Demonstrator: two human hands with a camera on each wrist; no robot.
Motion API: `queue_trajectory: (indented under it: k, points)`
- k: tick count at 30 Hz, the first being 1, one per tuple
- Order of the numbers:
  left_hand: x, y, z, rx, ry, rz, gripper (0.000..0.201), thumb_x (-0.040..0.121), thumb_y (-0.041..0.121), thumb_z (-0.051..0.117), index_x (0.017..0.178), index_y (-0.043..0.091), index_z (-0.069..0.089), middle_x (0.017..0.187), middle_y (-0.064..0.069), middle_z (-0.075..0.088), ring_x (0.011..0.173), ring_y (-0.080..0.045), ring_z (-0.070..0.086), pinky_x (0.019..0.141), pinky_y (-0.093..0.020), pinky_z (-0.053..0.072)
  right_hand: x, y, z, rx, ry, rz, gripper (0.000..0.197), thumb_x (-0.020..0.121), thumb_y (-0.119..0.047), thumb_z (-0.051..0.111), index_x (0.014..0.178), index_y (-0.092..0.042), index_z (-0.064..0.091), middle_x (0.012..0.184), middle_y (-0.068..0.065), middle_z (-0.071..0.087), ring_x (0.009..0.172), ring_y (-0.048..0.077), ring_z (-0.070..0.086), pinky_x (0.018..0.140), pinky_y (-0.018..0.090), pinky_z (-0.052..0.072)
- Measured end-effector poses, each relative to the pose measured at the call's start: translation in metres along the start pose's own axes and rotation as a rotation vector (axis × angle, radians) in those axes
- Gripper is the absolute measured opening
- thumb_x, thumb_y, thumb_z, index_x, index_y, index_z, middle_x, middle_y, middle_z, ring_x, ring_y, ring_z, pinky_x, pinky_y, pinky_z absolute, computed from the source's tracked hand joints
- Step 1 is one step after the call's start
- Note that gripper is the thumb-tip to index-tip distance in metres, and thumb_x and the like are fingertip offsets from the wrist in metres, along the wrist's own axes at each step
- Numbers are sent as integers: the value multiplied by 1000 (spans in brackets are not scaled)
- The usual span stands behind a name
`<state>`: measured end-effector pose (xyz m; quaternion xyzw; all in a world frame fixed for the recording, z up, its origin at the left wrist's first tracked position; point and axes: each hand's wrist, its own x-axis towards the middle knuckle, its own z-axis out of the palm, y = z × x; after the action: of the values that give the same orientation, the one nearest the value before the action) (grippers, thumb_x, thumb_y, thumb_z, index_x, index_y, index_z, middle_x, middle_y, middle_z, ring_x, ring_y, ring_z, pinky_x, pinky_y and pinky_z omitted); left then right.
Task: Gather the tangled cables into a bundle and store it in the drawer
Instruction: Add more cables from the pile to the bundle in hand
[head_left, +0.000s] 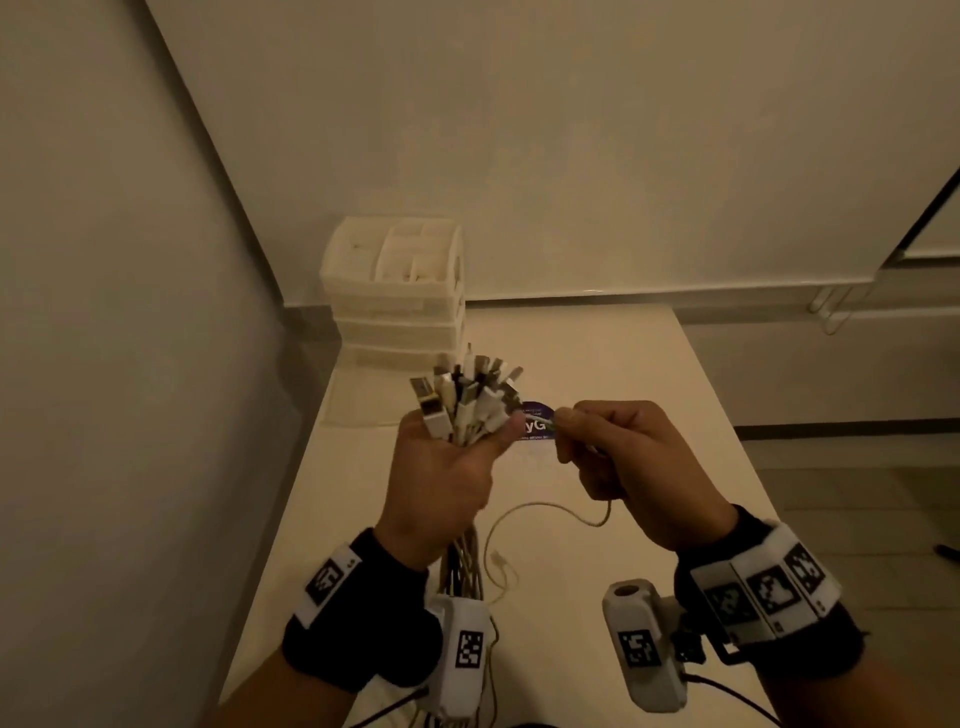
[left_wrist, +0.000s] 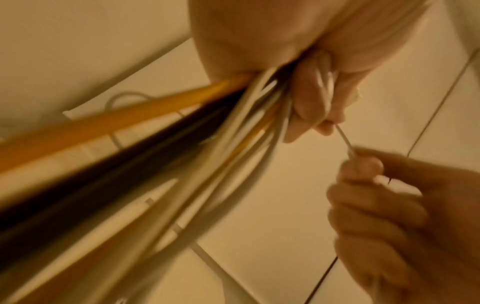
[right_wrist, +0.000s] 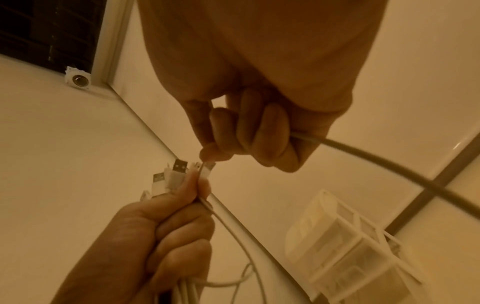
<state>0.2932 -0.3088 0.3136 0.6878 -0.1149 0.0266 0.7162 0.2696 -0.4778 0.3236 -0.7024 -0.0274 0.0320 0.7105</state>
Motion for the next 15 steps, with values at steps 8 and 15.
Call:
queue_trajectory:
  k: [8,15]
  points:
    - [21,7,-45,-173,287,-13,18,89,10,63,78,-2,56,37,9,35,28,-6,24,38,-14,24,-15,13,-13,-82,35,31,41,85,-36,67,63,-1,64,54,12,31,49,17,25,48,29,22]
    - [22,-4,-67,-82,543,38,19,86,17,71,70,15,61,43,10,44,30,-8,29,42,-19,29,-17,21,-18,-131,179,40,48,88,-21,65,52,1,42,52,12,30,47,18,25,48,29,27]
